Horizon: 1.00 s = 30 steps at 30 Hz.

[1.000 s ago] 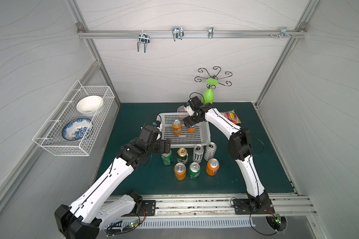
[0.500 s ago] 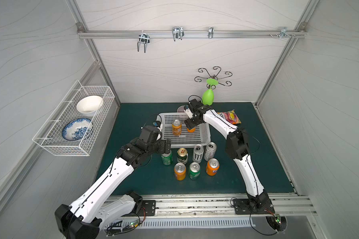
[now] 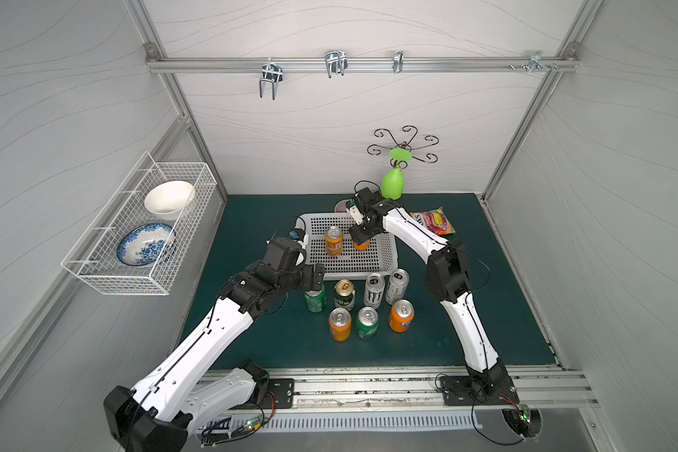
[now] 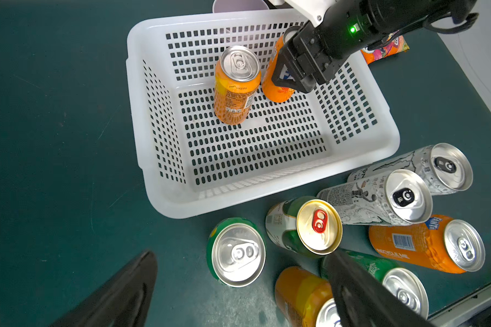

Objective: Take out the drinks from the basket
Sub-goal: Pick up the drink from the basket.

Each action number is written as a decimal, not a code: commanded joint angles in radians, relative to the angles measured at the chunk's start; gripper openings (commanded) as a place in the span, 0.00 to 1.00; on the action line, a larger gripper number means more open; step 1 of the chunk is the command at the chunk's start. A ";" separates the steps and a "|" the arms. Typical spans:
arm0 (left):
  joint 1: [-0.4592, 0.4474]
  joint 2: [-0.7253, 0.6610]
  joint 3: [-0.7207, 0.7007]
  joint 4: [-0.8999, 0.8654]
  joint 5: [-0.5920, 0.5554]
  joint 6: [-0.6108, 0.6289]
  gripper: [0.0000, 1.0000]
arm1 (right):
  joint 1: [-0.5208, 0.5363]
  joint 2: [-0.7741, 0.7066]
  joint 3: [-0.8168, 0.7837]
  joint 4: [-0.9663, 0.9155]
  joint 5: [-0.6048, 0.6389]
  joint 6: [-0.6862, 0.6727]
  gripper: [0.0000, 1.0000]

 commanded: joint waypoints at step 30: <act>0.006 0.003 0.006 0.040 0.036 0.003 0.98 | 0.044 -0.488 -0.111 -0.110 -0.005 0.012 0.59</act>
